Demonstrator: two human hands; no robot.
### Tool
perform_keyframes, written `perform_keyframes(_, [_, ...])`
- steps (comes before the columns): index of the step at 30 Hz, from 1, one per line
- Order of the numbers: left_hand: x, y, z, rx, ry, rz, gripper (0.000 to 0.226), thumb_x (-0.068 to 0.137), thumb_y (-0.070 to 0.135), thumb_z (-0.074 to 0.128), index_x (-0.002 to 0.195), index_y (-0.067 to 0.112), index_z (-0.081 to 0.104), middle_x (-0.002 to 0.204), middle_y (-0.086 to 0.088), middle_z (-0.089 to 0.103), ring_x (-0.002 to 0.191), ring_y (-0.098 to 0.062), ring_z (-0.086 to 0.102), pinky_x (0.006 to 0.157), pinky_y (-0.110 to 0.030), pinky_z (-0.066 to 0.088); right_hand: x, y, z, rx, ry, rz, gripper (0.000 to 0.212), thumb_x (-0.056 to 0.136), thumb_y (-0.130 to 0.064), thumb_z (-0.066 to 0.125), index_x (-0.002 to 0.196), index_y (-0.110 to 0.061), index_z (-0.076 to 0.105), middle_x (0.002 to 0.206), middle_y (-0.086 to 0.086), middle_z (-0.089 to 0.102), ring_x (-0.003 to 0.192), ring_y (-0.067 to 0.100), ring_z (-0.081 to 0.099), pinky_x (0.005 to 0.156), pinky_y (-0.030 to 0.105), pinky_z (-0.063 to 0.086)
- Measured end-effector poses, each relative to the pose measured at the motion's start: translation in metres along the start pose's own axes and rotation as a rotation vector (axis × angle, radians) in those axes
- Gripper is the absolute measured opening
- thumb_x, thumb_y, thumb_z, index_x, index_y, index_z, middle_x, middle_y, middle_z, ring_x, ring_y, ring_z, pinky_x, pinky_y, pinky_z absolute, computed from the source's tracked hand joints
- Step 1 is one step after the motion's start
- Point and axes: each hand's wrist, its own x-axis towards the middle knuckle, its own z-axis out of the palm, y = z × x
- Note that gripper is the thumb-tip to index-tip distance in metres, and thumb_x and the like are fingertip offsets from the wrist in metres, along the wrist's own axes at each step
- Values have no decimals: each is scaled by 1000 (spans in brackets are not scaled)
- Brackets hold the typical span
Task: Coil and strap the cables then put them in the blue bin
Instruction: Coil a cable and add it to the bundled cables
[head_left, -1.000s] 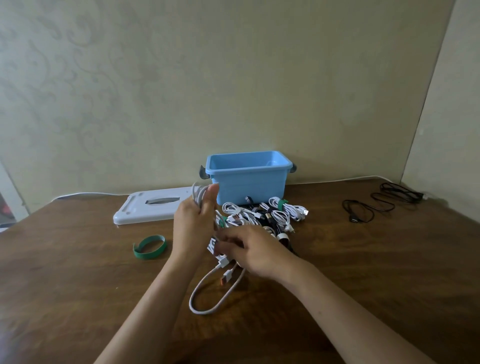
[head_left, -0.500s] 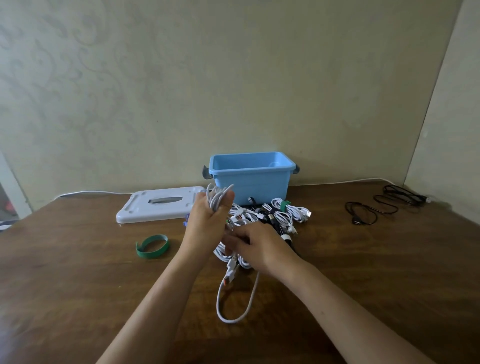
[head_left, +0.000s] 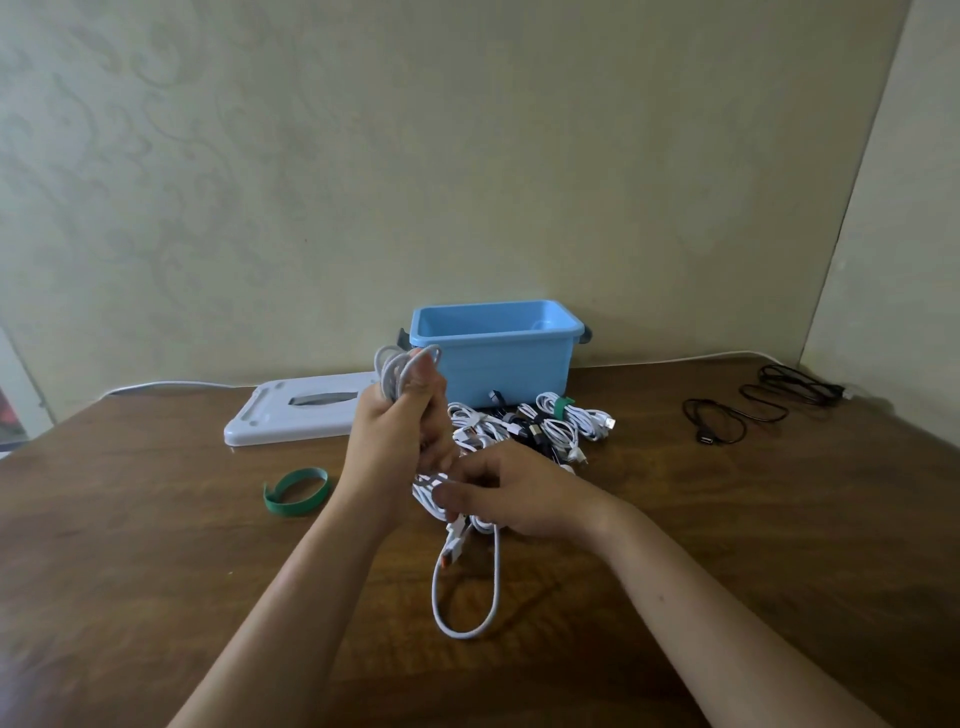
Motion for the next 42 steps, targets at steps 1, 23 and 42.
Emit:
perform_keyframes(1, [-1, 2, 0, -15, -21, 12, 47, 86, 54, 58, 65, 15, 42, 55, -5, 23, 41, -14, 21, 40, -23, 28, -1, 0, -1, 38, -27, -16, 34, 98, -37, 65, 84, -8, 74, 81, 20, 67, 64, 12, 52, 68, 35, 40])
perform_keyframes(23, [2, -11, 0, 419, -49, -216, 41, 98, 45, 54, 87, 6, 57, 46, 4, 48, 40, -10, 37, 41, -24, 32, -8, 14, -38, -242, 319, 95, 27, 91, -56, 64, 89, -32, 78, 80, -15, 71, 75, 0, 64, 65, 24, 45])
perform_keyframes(42, [5, -22, 1, 590, -3, -118, 38, 98, 40, 55, 74, 11, 60, 51, 4, 42, 47, -11, 38, 48, -29, 34, -8, 21, -53, -219, 479, 65, 26, 95, -49, 63, 82, -28, 72, 85, -7, 51, 77, 3, 49, 66, 24, 35])
